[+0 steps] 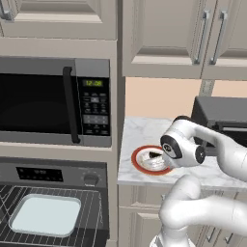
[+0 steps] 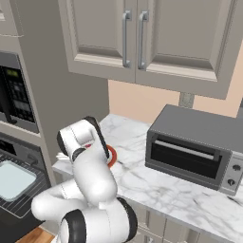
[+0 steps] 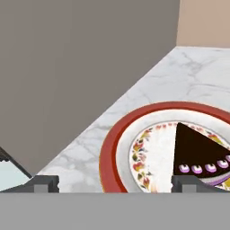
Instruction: Take the baked cake out of the oven and place it on the plate for cooling. Then close the oven door.
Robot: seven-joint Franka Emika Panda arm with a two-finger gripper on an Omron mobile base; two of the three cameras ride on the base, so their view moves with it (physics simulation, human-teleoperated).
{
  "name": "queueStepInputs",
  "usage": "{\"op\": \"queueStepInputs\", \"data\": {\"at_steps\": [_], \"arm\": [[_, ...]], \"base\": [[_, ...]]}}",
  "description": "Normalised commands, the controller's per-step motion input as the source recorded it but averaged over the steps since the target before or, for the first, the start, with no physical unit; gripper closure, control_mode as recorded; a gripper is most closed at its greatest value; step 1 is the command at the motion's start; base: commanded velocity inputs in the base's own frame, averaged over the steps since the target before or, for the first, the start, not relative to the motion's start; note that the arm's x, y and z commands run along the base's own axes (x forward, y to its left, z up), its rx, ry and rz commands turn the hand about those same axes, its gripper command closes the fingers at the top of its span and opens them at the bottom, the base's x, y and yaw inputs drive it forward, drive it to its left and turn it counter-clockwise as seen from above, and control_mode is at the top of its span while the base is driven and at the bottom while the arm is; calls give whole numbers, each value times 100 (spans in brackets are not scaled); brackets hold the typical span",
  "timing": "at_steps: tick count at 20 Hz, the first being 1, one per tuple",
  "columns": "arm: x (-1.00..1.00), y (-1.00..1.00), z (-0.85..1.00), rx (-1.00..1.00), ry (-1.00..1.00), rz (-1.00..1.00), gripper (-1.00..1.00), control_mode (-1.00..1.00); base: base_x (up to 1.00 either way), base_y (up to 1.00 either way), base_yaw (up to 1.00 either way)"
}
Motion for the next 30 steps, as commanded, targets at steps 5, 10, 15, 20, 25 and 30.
{"op": "queueStepInputs", "data": {"at_steps": [5,10,15,20,25,30], "arm": [[-25,-17,45,0,12,-2,-100,-100],[-11,-14,39,0,6,0,-100,-100],[-5,-5,2,0,0,0,-100,-100],[-11,0,0,0,1,0,-100,100],[0,0,0,0,0,0,-100,100],[0,0,0,0,0,0,-100,100]], "base": [[0,0,0],[0,0,0],[0,0,0],[-9,-1,0],[-95,-19,-4],[-100,16,-10]]}}
